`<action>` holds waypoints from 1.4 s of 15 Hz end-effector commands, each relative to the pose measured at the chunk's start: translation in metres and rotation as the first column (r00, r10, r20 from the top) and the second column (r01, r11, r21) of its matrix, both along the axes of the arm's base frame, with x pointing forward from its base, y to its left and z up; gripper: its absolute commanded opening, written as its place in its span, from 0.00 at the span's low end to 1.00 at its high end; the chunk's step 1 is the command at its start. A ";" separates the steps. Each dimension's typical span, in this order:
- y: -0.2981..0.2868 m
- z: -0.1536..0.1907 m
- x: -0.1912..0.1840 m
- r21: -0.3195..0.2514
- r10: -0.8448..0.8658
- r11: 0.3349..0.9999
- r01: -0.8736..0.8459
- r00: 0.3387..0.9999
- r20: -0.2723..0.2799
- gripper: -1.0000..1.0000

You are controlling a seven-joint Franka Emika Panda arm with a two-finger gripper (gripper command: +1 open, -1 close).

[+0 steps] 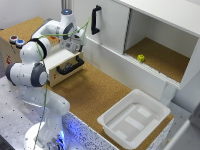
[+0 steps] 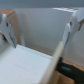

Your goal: Put the grasped purple object in the drawer

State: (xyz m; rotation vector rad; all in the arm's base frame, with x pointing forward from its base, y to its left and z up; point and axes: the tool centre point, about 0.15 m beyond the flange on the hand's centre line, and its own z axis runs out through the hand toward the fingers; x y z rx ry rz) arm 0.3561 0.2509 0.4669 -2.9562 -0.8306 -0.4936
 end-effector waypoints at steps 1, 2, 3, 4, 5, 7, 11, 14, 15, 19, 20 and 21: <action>0.111 0.033 -0.011 -0.115 0.244 0.960 -0.256 0.964 -0.110 1.00; 0.133 0.039 -0.016 -0.109 0.304 0.942 -0.318 0.944 -0.128 1.00; 0.150 0.043 -0.020 -0.111 0.355 0.922 -0.372 0.924 -0.143 1.00; 0.165 0.047 -0.023 -0.109 0.400 0.902 -0.419 0.903 -0.159 1.00; 0.179 0.051 -0.025 -0.091 0.440 0.884 -0.459 0.881 -0.172 1.00; 0.211 0.054 -0.029 -0.087 0.540 0.819 -0.567 0.813 -0.218 1.00; 0.257 0.042 -0.035 -0.130 0.661 0.685 -0.717 0.686 -0.302 1.00; 0.273 0.034 -0.034 -0.137 0.677 0.673 -0.727 0.680 -0.281 0.00; 0.277 0.032 -0.037 -0.139 0.689 0.664 -0.734 0.674 -0.267 0.00; 0.281 0.019 -0.046 -0.176 0.724 0.623 -0.762 0.647 -0.240 0.00; 0.279 0.012 -0.048 -0.169 0.737 0.606 -0.778 0.628 -0.249 0.00; 0.278 0.009 -0.050 -0.160 0.755 0.586 -0.794 0.607 -0.248 0.00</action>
